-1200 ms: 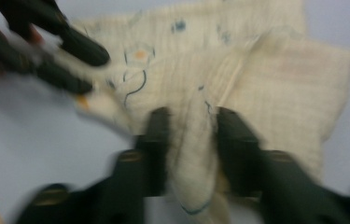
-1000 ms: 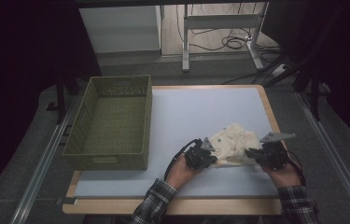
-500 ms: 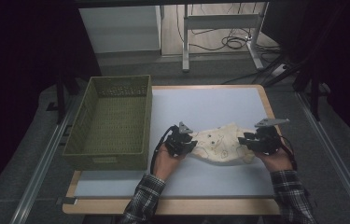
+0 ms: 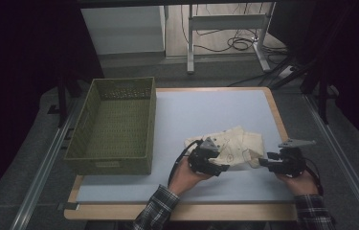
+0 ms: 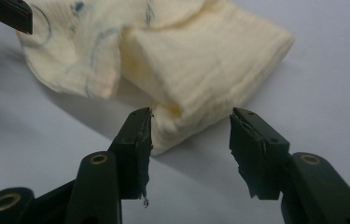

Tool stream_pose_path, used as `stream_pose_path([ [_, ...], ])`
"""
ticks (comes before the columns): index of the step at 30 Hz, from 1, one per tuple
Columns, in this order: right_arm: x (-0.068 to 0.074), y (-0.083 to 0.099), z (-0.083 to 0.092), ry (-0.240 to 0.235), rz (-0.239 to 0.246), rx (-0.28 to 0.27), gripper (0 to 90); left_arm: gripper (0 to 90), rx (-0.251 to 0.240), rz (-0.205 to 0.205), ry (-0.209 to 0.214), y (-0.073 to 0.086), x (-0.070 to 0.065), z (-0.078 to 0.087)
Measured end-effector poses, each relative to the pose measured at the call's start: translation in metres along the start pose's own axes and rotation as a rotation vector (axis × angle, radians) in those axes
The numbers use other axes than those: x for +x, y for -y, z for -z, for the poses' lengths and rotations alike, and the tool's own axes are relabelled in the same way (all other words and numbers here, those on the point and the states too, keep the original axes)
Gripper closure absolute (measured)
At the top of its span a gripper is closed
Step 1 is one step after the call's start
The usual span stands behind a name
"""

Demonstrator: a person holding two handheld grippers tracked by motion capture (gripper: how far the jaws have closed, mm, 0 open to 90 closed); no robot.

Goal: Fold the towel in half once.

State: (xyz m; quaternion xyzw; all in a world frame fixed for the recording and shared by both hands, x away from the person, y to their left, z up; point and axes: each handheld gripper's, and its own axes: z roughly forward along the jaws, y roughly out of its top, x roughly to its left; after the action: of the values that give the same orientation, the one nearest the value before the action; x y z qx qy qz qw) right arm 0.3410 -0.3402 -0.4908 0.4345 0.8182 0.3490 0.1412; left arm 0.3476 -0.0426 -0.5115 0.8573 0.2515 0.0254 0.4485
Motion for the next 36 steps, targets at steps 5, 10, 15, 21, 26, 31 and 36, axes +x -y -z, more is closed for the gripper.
stream_pose_path([
  [5, 0.004, 0.004, -0.022, -0.018, -0.007, 0.033, 69.6, 50.7, 0.107, -0.051, -0.125, -0.005, -0.004, -0.031],
  [10, 0.008, 0.0, -0.018, 0.012, 0.024, 0.037, 84.2, 86.0, 0.074, -0.005, -0.138, -0.002, 0.005, -0.016],
  [15, 0.004, -0.001, 0.009, 0.044, 0.037, -0.007, 83.3, 85.5, 0.01, 0.042, -0.152, 0.007, 0.013, 0.026],
  [21, 0.008, 0.005, 0.035, 0.042, 0.056, -0.026, 77.5, 85.1, -0.039, 0.105, -0.142, 0.033, 0.015, 0.066],
  [26, 0.014, 0.024, 0.034, 0.035, 0.068, 0.033, 66.6, 70.9, 0.008, 0.138, -0.143, 0.056, 0.014, 0.078],
  [31, 0.003, 0.031, 0.05, 0.078, 0.038, 0.02, 61.3, 49.1, -0.048, 0.205, -0.177, 0.064, 0.018, 0.091],
  [36, -0.009, 0.014, 0.053, 0.079, 0.01, -0.028, 60.1, 40.6, -0.053, 0.197, -0.226, 0.045, 0.023, 0.084],
])
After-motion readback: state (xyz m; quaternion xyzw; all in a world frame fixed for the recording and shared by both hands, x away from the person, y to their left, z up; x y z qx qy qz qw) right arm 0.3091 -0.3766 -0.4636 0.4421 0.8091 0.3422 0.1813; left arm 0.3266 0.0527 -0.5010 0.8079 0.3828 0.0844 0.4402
